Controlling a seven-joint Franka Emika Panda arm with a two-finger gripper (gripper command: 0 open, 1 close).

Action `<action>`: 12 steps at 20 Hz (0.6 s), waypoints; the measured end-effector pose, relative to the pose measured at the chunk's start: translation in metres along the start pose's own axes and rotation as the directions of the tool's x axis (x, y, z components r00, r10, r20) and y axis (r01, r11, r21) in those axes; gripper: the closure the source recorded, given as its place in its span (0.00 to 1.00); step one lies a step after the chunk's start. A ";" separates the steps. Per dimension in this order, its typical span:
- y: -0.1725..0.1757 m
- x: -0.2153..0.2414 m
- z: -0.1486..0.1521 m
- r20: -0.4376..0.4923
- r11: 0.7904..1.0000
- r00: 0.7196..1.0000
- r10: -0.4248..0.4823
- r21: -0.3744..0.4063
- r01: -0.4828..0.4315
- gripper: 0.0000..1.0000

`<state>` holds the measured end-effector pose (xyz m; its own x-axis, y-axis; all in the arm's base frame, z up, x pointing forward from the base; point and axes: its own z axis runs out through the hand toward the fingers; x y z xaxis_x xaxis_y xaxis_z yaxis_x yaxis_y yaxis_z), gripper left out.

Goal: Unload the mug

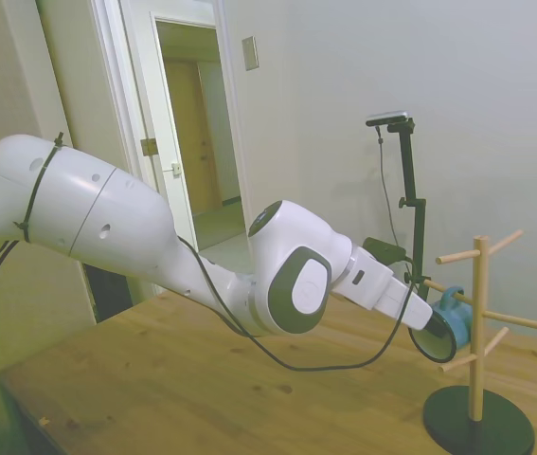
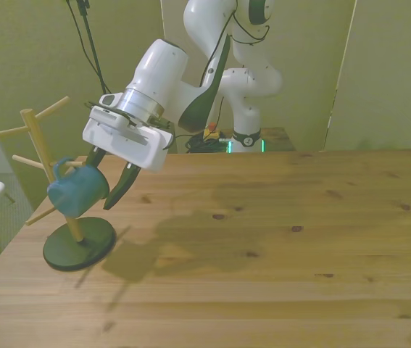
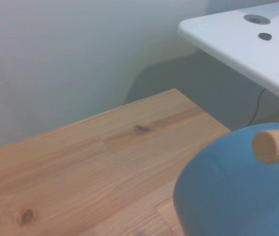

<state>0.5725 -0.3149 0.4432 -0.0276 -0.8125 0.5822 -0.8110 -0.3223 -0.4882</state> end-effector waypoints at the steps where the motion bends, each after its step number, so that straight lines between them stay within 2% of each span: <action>1: 0.000 0.000 0.000 0.000 1.000 1.000 0.000 0.000 0.000 1.00; 12: -0.003 -0.003 -0.001 0.003 1.000 1.000 -0.002 0.004 0.002 1.00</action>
<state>0.5743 -0.3114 0.4438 -0.0244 -0.8131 0.5816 -0.8086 -0.3261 -0.4898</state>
